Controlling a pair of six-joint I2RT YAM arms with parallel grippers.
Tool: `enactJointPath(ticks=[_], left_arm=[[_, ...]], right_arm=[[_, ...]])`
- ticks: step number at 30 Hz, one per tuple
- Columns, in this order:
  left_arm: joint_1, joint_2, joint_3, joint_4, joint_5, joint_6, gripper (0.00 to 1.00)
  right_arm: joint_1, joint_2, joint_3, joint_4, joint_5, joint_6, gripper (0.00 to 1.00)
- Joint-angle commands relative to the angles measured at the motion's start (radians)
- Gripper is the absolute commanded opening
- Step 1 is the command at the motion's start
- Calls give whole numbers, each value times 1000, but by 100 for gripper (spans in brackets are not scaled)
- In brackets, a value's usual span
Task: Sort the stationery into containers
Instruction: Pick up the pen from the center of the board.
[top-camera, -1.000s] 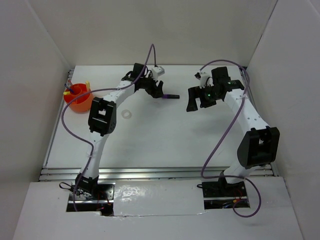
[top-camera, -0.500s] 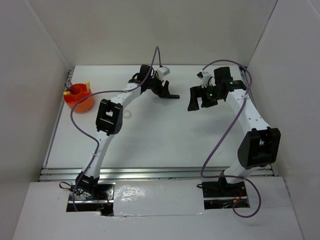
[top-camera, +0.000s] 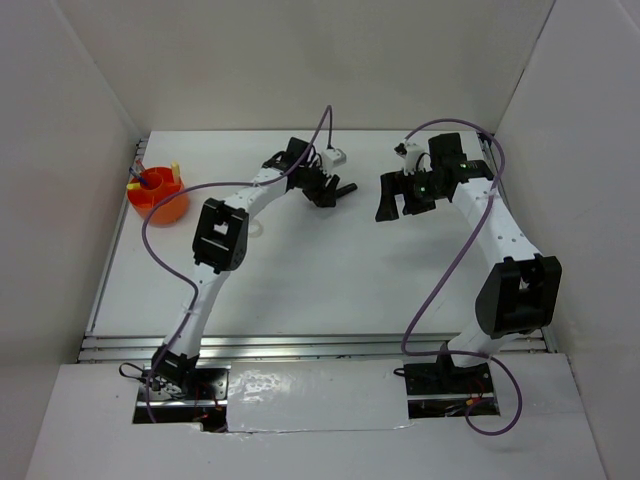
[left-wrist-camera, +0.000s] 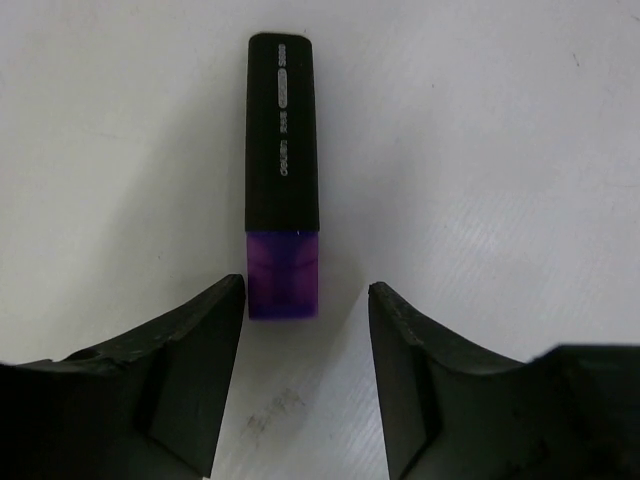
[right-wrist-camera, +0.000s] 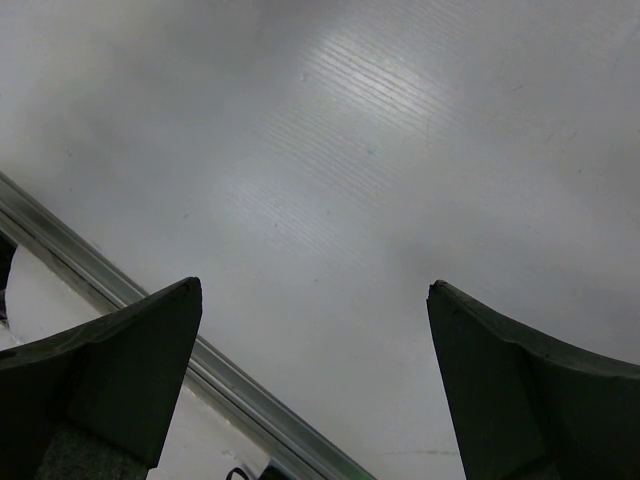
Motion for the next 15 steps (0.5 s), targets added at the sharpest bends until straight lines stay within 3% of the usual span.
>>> enactJointPath(ticks=[1,4,9,11,15], left_arm=[[-8,-44,-73,-64,-51,31,63],[-31,-56,-96,-40,-115,13,59],[-62,-73,-116,-46,-168,-3,40],[-60,-131,-171,-3,-143,-27,30],[-47,-262,-386,100,-64,-101,23]], right_arm=[[-1,-18,43,-4,-24,-1,100],[4,-27,32,-1,-14,1,100],[28,-50,4,12,37,-21,100],[48,-64,-12,18,72,-45,100],[82,-87,-43,32,150,-93,100]])
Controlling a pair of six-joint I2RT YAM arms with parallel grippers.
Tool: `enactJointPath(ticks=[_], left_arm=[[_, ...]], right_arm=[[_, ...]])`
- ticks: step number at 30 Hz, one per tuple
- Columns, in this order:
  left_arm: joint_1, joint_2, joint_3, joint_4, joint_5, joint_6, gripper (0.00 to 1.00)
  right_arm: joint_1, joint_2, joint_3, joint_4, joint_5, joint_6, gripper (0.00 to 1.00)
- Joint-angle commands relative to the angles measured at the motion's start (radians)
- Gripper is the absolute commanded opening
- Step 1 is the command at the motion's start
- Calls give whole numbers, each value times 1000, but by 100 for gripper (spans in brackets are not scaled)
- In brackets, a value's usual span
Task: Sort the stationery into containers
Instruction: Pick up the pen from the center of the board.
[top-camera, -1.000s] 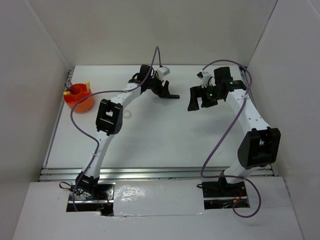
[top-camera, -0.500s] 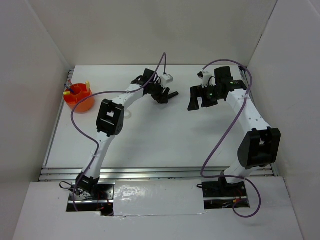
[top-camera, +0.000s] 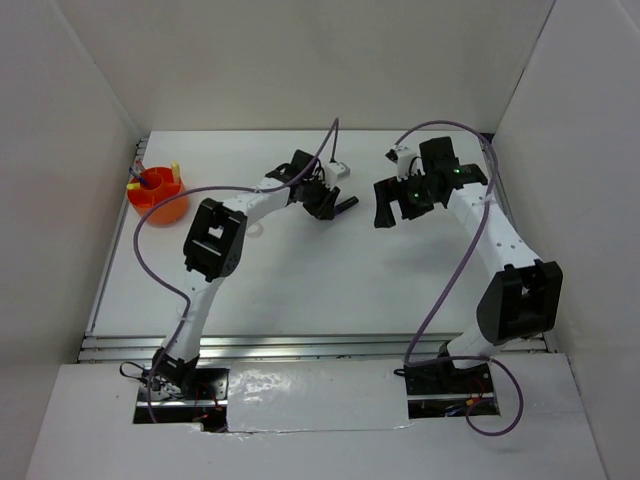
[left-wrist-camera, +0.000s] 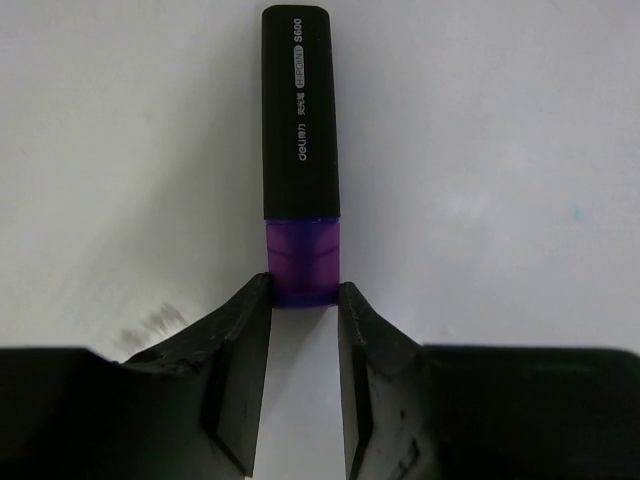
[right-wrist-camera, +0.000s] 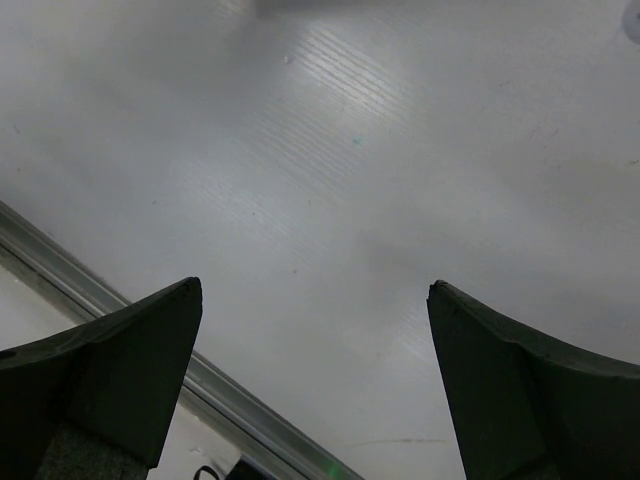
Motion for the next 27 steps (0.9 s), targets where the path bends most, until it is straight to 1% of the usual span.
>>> enactJointPath(ticks=[1,3,7,10,11,12,14,15,16,17,18,19,21,22,24,25,27], left_arm=[[10,-133,-113,15,65,-74,22],[15,-178,-148,-21,111,-96,19],[53,-348,-244,-73,206,-156,15],[68,-437,-266,-198,257,-151,14],[71,-458,-269,-272,281,-139,14],[82,-489,-274,-308,300,-134,13],[91,-514,-285,-375,340,-117,12],[99,-535,-291,-438,376,-116,9],[103,-544,-295,-465,399,-105,9],[105,-551,-295,-498,422,-93,8],[104,-564,-295,-556,453,-82,8],[102,-574,-303,-578,462,-67,8],[94,-616,-337,-601,466,-55,9],[91,-630,-352,-603,466,-55,9],[81,-661,-372,-620,496,-38,11],[77,-666,-392,-636,502,-25,11],[68,-672,-409,-650,534,-15,11]], right_arm=[[34,-65,-24,32,83,-58,100],[49,-88,-41,37,114,-93,100],[74,-140,-73,45,140,-167,100],[108,-186,-93,36,125,-237,100],[120,-200,-100,25,108,-257,100],[150,-226,-104,17,102,-312,100],[190,-257,-126,6,96,-369,100],[236,-301,-143,14,94,-432,100],[259,-330,-186,47,97,-463,100],[282,-393,-215,75,99,-492,100],[310,-425,-240,104,125,-542,100],[365,-452,-278,135,143,-566,100],[411,-455,-263,137,187,-601,100],[443,-446,-248,129,188,-606,100],[468,-446,-234,141,177,-624,100],[486,-446,-235,146,180,-659,100],[552,-430,-229,128,200,-693,100]])
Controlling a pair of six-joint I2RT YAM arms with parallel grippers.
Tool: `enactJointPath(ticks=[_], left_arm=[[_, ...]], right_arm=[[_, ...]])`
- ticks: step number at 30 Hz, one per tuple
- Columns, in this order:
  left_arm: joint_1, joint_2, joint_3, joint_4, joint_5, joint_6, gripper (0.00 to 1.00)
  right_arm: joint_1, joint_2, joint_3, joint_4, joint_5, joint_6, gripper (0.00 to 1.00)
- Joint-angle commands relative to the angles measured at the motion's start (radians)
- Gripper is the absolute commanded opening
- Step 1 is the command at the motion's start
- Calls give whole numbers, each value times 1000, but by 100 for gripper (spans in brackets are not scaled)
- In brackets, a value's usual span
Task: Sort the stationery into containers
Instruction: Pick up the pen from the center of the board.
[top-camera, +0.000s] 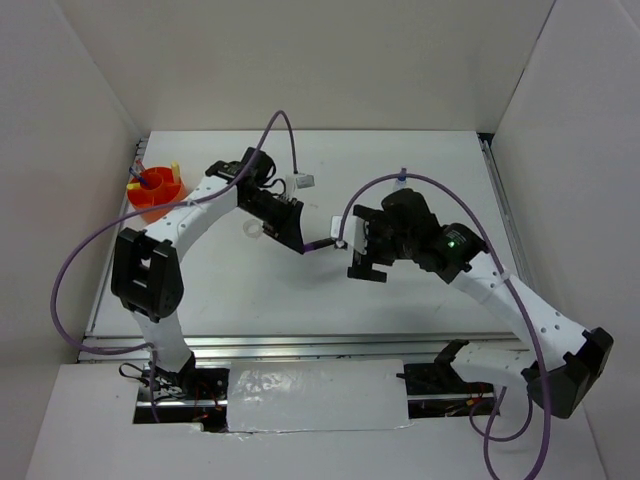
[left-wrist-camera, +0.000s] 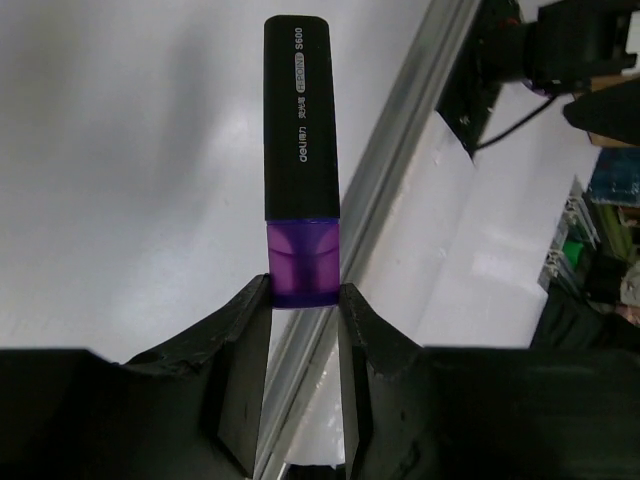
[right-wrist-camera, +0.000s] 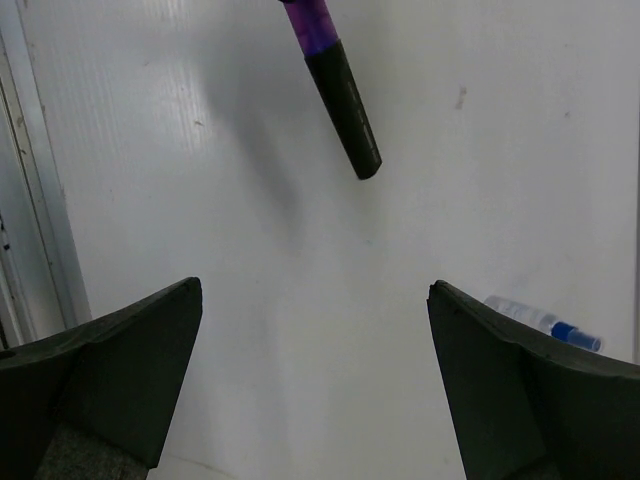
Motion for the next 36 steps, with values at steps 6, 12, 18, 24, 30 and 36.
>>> enactJointPath(ticks=[6,12,18,24,30,36], left_arm=[[-35,-84,-11,-109,142,88,11],[-53,-93,2,-171,188,137,12],[-72,-107,5,-198,216,153,12],[-70,-126,4,-215,265,192,17],[14,-179,-13,-201,400,269,73],[244,-297,-2,-27,555,210,99]], right_arm=[[203,51,-9,30,89,-179,100],[255,116,6,64,118,-173,100],[260,166,26,93,140,-156,82],[260,192,26,135,155,-107,38],[263,160,19,165,151,-34,0],[216,70,57,102,25,164,0]])
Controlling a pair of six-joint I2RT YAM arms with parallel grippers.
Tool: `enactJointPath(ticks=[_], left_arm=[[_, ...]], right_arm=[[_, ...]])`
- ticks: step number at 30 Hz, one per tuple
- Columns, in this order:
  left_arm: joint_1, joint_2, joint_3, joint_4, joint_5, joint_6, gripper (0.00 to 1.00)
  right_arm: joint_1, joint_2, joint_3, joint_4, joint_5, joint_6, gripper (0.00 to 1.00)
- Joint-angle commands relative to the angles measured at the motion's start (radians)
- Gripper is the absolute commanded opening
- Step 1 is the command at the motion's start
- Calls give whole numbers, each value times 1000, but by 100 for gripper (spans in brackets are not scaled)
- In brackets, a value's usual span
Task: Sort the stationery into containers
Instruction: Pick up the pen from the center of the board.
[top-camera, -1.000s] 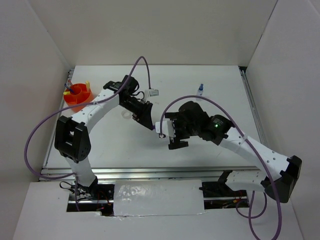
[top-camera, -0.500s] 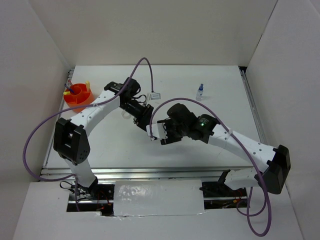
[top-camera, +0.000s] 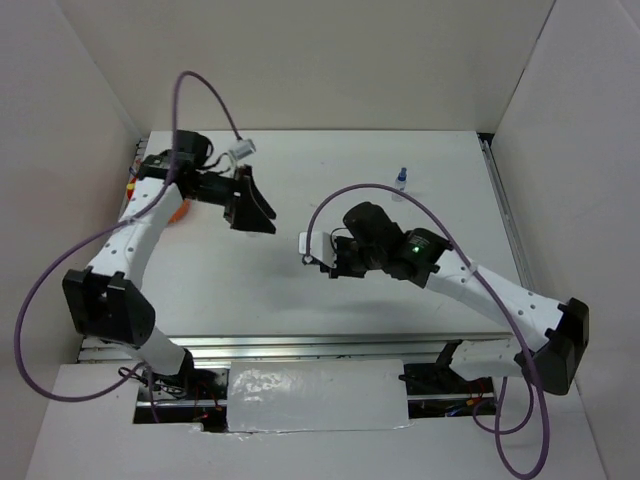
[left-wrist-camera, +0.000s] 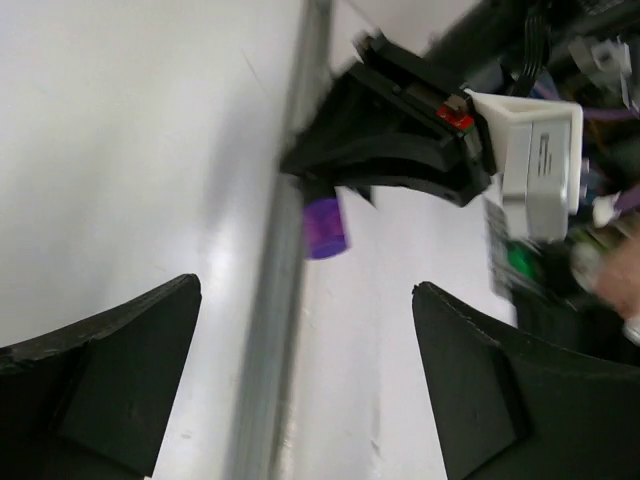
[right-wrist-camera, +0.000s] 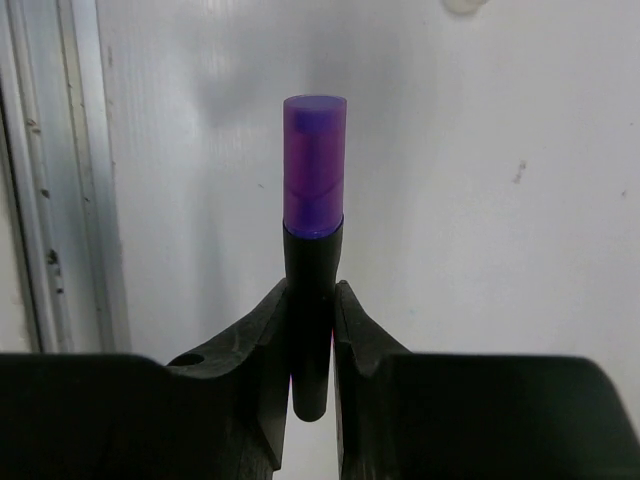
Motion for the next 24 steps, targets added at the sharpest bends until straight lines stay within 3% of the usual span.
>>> enactJointPath(ticks=[1,2,4,5,6,8,12,16,24], left_arm=[[98,-148,4,178,148,-43,99],[106,-186,-43,241,115,-77,99],[91,-322,-126,528,59,-241,99],[85,-379,-245,657,-11,-410,99],[80,-428,-305,930,-43,-486,99],[52,-542,-422,1107,-131,-591,99],[-32,-504,-337,969,-192,-506,89],[-72,-490,-289,982,-263,-515,70],[-90,-463,-294,1126,-256,-648,62]], right_arm=[[-44,-89,66,-6,-96,149,0],[-60,-89,78,-13,-153,169,0],[-114,-84,124,-33,-220,241,0],[-130,-84,156,-33,-292,264,0],[-155,-81,171,-30,-329,311,0],[-173,-72,229,-29,-411,356,0],[-182,-29,328,-41,-478,411,0],[-179,3,389,-44,-508,434,0],[-167,17,412,-52,-526,433,0]])
